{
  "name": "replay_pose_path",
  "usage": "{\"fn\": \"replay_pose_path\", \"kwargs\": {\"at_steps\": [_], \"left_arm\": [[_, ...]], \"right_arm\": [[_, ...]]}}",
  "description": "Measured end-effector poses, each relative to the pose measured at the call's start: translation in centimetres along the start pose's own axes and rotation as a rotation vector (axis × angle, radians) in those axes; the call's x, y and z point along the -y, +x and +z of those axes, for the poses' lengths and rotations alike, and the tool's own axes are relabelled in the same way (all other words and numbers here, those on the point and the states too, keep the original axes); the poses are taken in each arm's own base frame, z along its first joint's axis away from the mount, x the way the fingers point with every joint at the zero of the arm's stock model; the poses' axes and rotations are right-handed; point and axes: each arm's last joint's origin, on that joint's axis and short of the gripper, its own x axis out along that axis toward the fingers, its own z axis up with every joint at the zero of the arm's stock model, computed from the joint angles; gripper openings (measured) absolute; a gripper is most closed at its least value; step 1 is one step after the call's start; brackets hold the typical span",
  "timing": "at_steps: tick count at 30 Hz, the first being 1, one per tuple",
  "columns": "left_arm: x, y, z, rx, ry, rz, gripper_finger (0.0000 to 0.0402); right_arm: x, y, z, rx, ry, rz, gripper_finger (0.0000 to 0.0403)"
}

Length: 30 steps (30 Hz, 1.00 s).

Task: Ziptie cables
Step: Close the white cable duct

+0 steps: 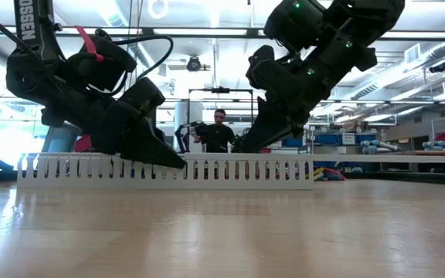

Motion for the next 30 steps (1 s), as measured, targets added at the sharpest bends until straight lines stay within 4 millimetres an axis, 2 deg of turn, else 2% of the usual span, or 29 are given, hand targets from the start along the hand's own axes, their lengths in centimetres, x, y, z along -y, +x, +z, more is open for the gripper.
{"fn": "replay_pose_path", "kwargs": {"at_steps": [10, 21, 30], "left_arm": [[0.0, -1.4, -1.0, -0.016, -0.062, -0.001, 0.0278], [0.3, -1.5, -1.2, -0.028, -0.048, 0.004, 0.0277], [0.3, -1.5, -1.2, -0.026, -0.048, 0.008, 0.0238]], "right_arm": [[0.0, 0.0, -0.1, -0.009, -0.001, -0.005, 0.0], [0.0, 0.0, -0.1, -0.007, 0.002, -0.005, 0.0], [0.0, -0.3, 0.1, -0.001, -0.009, -0.002, 0.0]]}}
